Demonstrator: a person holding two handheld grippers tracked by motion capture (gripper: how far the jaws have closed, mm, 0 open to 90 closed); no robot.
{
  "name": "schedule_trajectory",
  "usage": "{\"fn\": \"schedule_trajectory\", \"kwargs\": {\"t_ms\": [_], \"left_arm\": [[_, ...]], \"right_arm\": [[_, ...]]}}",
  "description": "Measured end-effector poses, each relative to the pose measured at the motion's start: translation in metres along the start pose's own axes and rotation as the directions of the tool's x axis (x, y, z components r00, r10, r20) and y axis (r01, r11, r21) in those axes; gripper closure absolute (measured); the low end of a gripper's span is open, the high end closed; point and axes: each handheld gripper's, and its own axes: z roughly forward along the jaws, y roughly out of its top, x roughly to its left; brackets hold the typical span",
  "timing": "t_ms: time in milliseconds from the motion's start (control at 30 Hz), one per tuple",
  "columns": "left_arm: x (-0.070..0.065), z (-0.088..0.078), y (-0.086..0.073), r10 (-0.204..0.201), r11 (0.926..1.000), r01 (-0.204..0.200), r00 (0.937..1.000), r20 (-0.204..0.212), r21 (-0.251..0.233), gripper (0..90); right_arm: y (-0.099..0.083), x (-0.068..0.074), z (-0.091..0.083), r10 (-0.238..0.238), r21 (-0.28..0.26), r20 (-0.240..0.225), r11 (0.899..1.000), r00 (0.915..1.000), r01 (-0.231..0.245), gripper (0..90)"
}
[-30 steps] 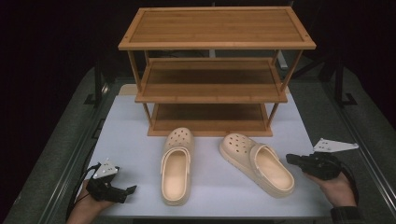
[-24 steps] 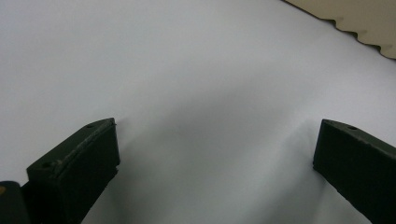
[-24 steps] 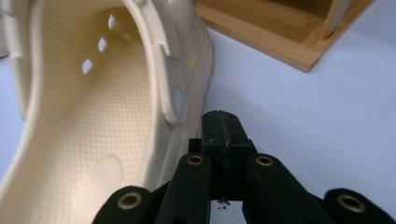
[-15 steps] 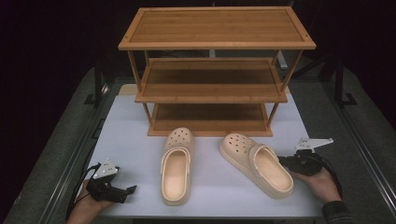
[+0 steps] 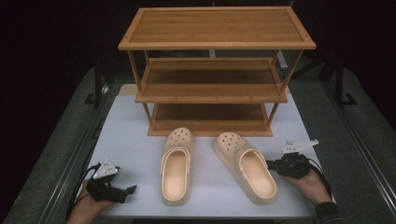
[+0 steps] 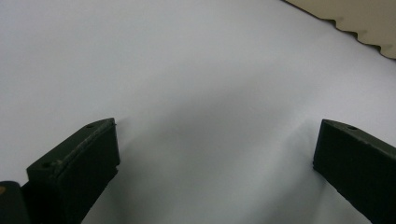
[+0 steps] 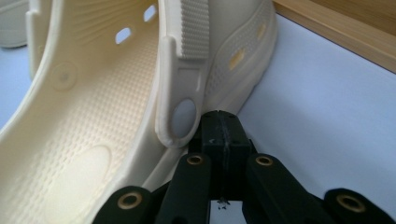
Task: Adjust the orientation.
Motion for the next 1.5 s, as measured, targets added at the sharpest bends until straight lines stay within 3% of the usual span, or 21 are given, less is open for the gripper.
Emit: {"fn": "schedule_trajectory", "kwargs": {"t_ms": [500, 1033, 1400, 1500], "left_arm": [[0.000, 0.000, 0.000, 0.000, 1.0000, 0.000, 1.0000, 0.000, 0.000, 0.0], [0.000, 0.000, 0.000, 0.000, 1.0000, 0.000, 1.0000, 0.000, 0.001, 0.0], [0.000, 0.000, 0.000, 0.000, 1.0000, 0.000, 1.0000, 0.000, 0.000, 0.0], [0.000, 0.000, 0.000, 0.000, 1.0000, 0.000, 1.0000, 0.000, 0.000, 0.0]], "right_arm": [[0.016, 0.018, 0.018, -0.041, 0.004, -0.050, 0.999, 0.9979, 0.041, 90.0], [0.033, 0.039, 0.041, -0.106, 0.028, -0.109, 0.994, 0.9884, 0.110, 90.0], [0.041, 0.047, 0.052, -0.132, 0.037, -0.119, 0.990, 0.9841, 0.137, 90.0], [0.039, 0.044, 0.046, -0.114, 0.027, -0.103, 0.993, 0.9881, 0.118, 86.0]]}}
